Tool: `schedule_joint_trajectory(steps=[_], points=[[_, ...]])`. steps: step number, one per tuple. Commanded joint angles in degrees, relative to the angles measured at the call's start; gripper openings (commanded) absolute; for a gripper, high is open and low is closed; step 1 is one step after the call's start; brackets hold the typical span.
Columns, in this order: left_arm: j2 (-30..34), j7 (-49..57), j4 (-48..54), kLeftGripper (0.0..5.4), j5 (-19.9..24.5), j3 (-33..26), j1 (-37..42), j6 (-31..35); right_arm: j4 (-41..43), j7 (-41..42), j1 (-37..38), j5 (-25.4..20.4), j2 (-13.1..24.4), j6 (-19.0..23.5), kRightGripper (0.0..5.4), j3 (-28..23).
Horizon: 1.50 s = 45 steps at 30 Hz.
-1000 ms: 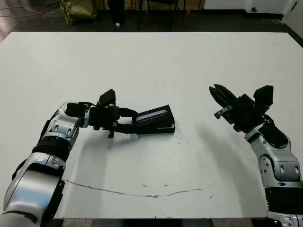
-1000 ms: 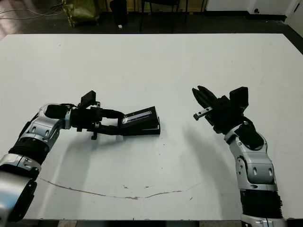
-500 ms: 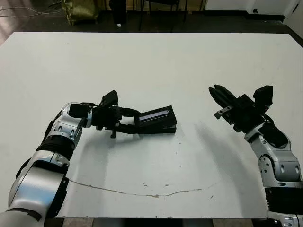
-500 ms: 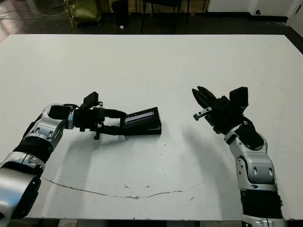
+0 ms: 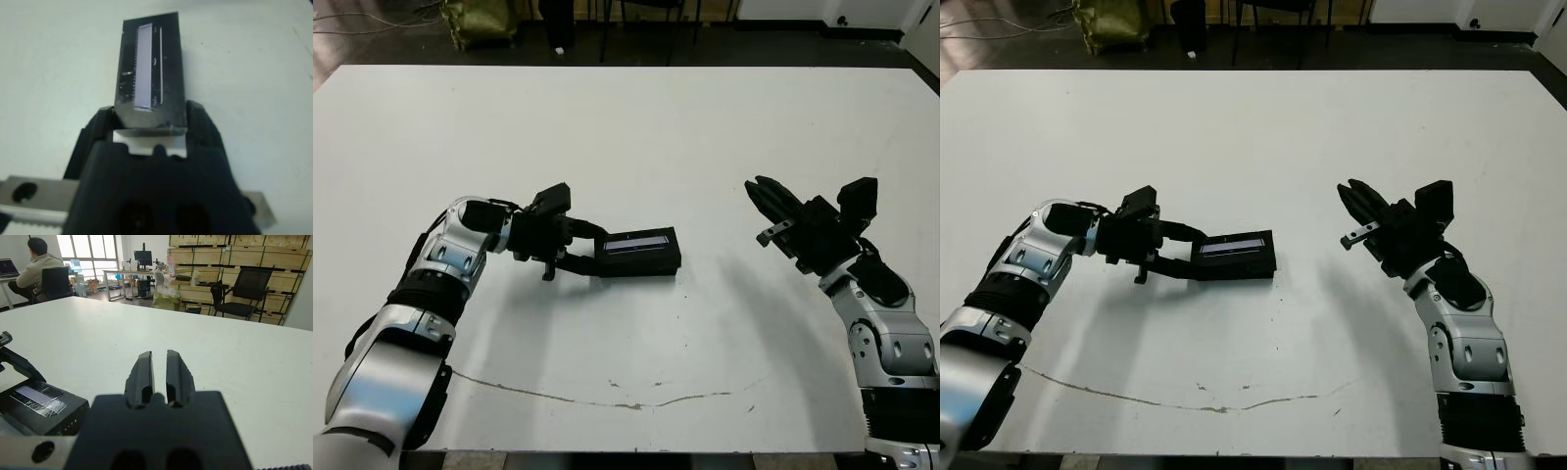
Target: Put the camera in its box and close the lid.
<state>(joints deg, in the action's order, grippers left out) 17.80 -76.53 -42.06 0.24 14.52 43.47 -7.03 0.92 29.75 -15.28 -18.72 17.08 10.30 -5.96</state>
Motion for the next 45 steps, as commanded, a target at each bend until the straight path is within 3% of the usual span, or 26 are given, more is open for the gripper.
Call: schedule_joint_trajectory(steps=[1,16,45], points=[[-0.7,1.2,0.9,1.90,-0.7,0.8,2.3,-0.2,-0.7,-0.2,0.7,-0.2,0.0,0.7,0.00,-0.2],[0.0,2.8,3.1,1.88,-2.8,1.6,1.8,-1.2,1.0,-1.4,1.1,-0.7,0.2,3.3,0.00,-0.1],[0.8,6.5,0.3,1.80,-7.1,7.9,-2.1,-2.9,1.4,-1.3,1.5,-0.8,0.5,3.3,0.00,-0.1]])
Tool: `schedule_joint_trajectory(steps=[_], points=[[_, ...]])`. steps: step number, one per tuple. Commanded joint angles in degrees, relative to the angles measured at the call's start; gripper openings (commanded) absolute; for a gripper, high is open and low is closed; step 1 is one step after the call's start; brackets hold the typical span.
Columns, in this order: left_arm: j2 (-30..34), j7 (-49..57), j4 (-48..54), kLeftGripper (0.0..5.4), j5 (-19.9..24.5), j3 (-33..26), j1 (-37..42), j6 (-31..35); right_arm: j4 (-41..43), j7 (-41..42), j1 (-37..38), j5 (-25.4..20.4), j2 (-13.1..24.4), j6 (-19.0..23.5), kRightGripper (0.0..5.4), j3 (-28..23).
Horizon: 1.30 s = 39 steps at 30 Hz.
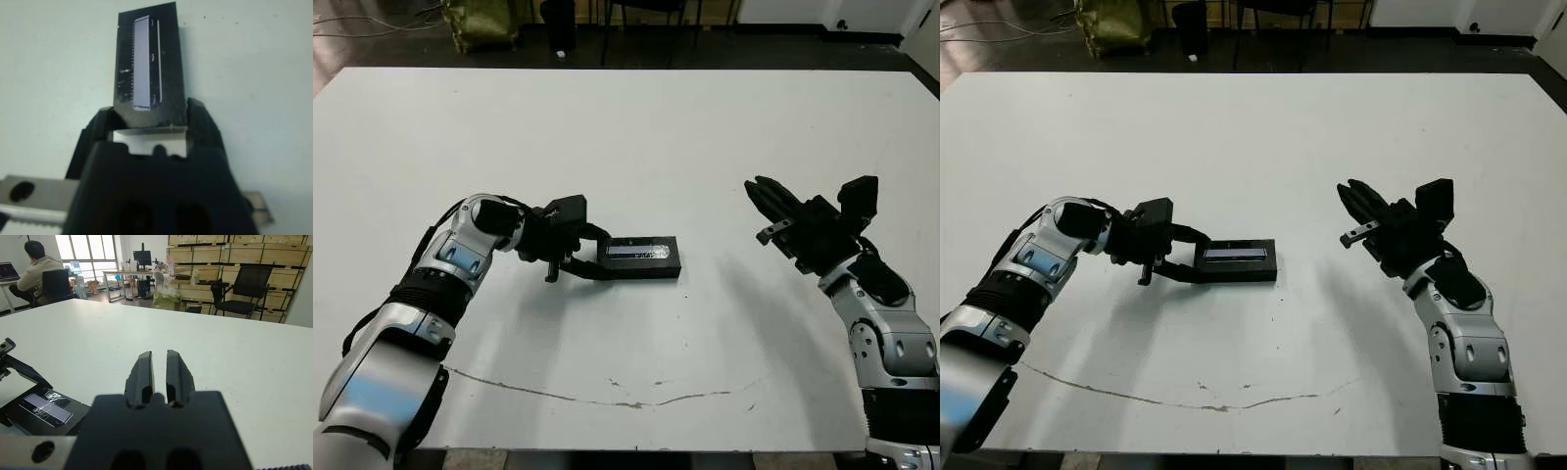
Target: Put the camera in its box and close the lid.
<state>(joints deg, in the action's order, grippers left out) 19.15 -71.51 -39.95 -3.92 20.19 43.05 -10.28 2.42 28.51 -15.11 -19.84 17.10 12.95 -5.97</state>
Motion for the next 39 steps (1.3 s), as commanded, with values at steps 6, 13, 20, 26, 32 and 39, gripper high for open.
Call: schedule_joint_trajectory(steps=[6,13,20,26,32,39], points=[[0.0,3.3,-0.6,1.80,-4.6,3.8,-1.6,-0.4,1.4,-1.0,1.8,0.5,0.6,1.9,0.00,0.0],[0.1,-2.3,-4.0,2.68,-4.1,6.0,1.3,-1.9,1.0,-0.2,1.8,-0.6,0.1,1.9,0.00,-0.2],[1.7,-2.5,-4.1,4.33,-4.6,6.8,1.2,-2.8,0.7,0.0,1.9,-1.2,0.2,1.8,0.00,-0.2],[5.6,-2.9,-3.8,5.39,-3.9,5.5,-0.6,-7.9,0.3,0.7,1.9,-1.2,0.6,1.1,0.00,-0.2],[13.0,-1.7,5.5,5.39,-5.7,5.6,-5.7,-7.8,-0.2,1.3,1.7,-1.5,0.4,1.0,0.00,-0.3],[20.0,-3.7,13.1,5.39,1.4,0.7,-12.2,-8.4,0.7,0.4,1.9,-0.7,0.5,1.4,0.00,-0.1]])
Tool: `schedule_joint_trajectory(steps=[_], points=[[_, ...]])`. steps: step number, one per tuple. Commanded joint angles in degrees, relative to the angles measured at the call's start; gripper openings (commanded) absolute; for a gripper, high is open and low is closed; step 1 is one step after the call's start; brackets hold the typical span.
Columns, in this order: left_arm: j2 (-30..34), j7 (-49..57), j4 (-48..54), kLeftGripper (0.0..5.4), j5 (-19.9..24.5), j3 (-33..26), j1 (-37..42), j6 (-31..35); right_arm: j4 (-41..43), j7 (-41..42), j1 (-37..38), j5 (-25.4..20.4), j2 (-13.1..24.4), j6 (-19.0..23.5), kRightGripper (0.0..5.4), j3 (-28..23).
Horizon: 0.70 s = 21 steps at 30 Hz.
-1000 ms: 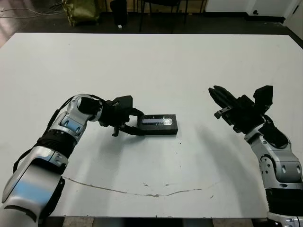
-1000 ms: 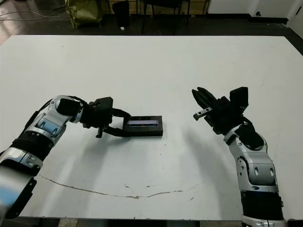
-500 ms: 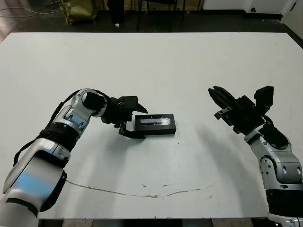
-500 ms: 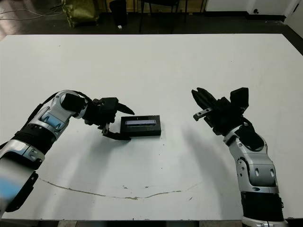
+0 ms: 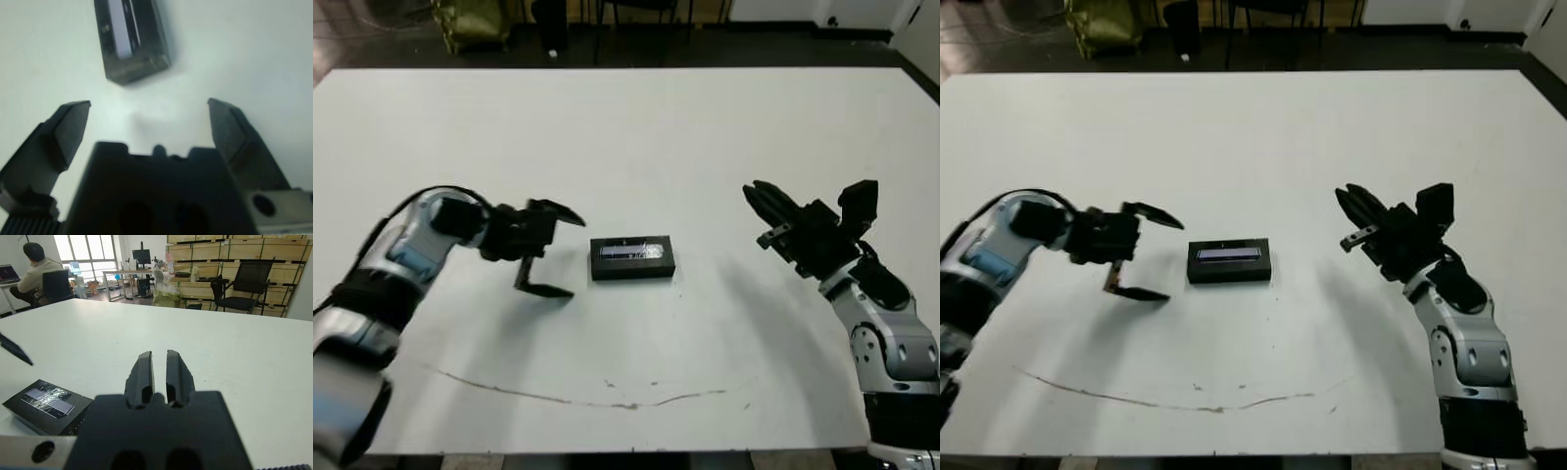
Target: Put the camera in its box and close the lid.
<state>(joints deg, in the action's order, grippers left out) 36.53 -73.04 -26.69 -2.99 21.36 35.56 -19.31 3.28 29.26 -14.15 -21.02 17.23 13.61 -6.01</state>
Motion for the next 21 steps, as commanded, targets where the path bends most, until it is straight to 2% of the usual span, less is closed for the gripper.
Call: schedule_joint_trajectory(steps=[1,5,8,11,13,15,21], points=[[3.3,-2.2,0.2,5.39,1.4,-1.3,-5.4,2.0,-0.3,-0.3,1.0,0.4,0.3,0.6,0.00,0.0],[5.2,-0.7,2.0,5.39,5.1,-6.0,-7.4,3.8,0.1,-0.8,1.1,1.2,0.2,0.3,0.00,0.3],[6.1,2.6,4.6,5.39,10.0,-12.7,-7.9,11.1,0.4,-1.3,1.1,1.1,-0.3,0.6,0.00,0.4],[3.6,13.0,9.1,5.29,13.8,-20.5,-9.8,17.7,0.3,-2.0,1.1,1.8,-0.3,0.3,0.00,0.7],[-0.6,21.0,13.4,4.98,16.1,-24.3,-11.5,20.0,0.3,-2.3,1.1,2.5,-0.4,-0.5,0.00,1.0],[-5.8,28.2,19.1,4.51,17.0,-25.2,-13.5,20.8,0.0,-2.3,1.1,2.8,-0.7,-1.3,0.00,1.1],[-16.1,38.6,32.2,3.02,16.1,-20.2,-16.7,24.5,0.0,-2.7,1.2,2.8,-1.1,-1.2,0.00,1.0]])
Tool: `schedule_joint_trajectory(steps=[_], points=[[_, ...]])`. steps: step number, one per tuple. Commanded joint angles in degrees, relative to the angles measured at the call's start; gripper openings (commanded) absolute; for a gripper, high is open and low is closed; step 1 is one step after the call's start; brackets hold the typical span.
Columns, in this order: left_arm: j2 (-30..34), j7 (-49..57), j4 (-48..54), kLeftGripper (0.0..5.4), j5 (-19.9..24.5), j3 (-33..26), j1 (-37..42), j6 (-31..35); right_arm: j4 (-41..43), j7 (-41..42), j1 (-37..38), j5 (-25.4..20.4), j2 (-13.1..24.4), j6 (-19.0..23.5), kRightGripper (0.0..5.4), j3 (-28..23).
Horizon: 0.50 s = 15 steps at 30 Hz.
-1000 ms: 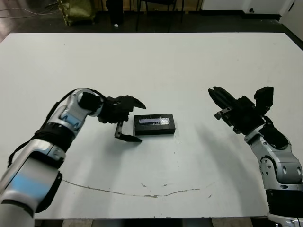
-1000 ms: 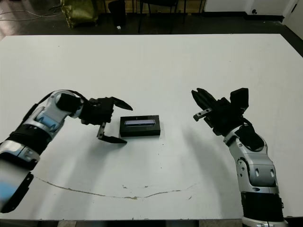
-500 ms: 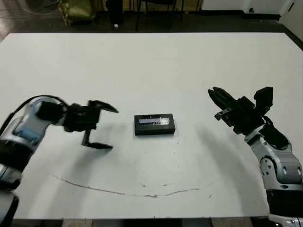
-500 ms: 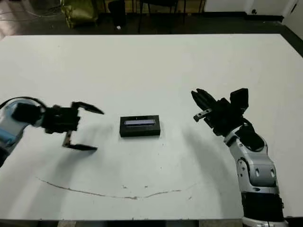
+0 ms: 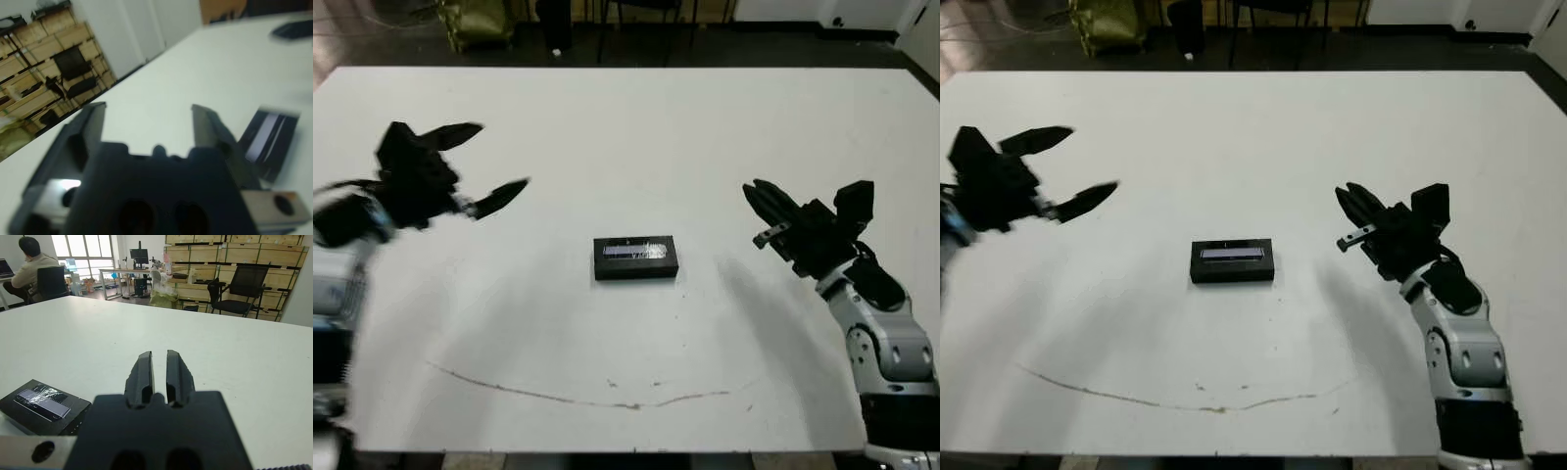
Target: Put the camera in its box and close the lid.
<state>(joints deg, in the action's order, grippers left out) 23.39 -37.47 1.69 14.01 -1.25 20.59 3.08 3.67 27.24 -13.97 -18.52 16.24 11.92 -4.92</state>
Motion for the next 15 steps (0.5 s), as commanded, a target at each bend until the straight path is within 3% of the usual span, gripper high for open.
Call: schedule_joint_trajectory(steps=[1,9,12,15], points=[[-4.4,4.4,5.3,2.78,-1.3,3.7,-2.0,3.1,-0.2,-0.9,1.0,0.2,-0.2,0.8,0.00,-0.1],[-11.3,11.6,8.1,0.83,-7.4,14.4,-1.5,12.8,0.0,-1.2,1.4,0.3,-0.3,0.8,0.00,0.0],[-12.9,12.4,5.8,0.11,-9.9,17.7,-1.8,13.5,-0.2,-1.0,1.4,-0.2,-0.5,1.0,0.00,-0.2],[-15.1,13.8,2.7,0.05,-11.5,20.0,-2.1,14.0,-0.3,-0.9,1.6,0.2,-0.3,0.0,0.00,-0.2]])
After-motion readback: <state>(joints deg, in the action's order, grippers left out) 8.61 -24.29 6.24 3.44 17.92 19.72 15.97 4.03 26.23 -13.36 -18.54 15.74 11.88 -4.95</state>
